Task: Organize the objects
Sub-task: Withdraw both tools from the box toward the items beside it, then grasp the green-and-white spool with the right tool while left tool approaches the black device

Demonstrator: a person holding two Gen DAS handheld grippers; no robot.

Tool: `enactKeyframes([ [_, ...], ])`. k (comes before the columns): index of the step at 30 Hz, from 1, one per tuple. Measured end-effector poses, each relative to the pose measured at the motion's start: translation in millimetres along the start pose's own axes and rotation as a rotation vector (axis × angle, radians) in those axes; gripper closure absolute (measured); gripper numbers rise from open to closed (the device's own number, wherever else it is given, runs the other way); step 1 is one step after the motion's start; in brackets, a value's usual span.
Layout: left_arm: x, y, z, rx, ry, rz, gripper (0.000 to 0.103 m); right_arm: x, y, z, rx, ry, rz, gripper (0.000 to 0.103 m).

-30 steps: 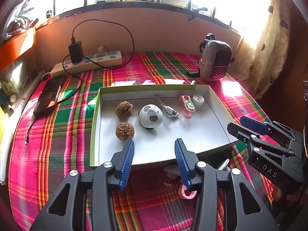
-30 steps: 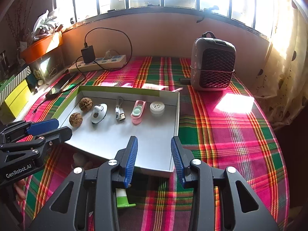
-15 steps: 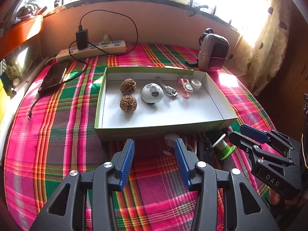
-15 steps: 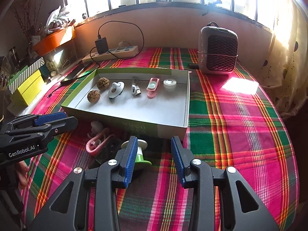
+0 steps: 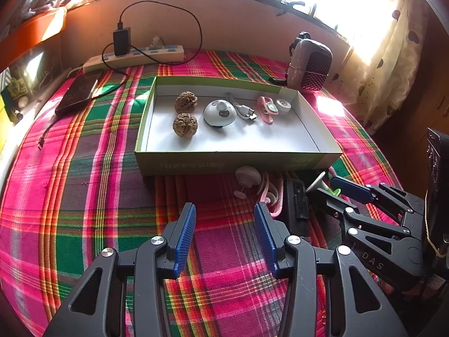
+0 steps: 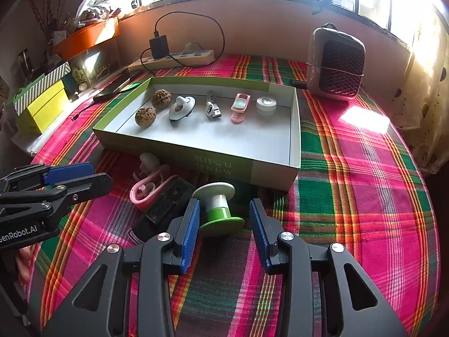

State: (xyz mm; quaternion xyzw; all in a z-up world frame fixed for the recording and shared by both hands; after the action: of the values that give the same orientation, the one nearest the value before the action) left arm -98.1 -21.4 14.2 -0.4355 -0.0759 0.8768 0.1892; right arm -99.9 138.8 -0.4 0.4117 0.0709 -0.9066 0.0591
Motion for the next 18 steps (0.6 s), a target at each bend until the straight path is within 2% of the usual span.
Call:
enactKeyframes([
  [7,1,-6,-4,-0.002,0.015,-0.036,0.061,12,-4,-1,-0.008,0.034,-0.021,0.065],
  [15,4,-21,-7,0.016,0.031,-0.077,0.061,13,-16,-1,0.019,0.028,-0.003,0.065],
  [18,6,-29,-8,0.030,0.039,-0.086,0.061,12,-19,-2,0.022,0.025,0.002,0.070],
])
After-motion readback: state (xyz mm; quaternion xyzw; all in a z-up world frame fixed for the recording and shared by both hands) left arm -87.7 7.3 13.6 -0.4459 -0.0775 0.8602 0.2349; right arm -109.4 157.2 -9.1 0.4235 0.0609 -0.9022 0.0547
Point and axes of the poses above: each gripper's, at about its wrist camera, not at the fingertips, and x roughly the way its jaws point, y to its left, z to its top, the point moved 1 cm from there along x, roughly the way its jaws point, and after that the axes turned 8 degrees about -z, right-handed, at the moved point
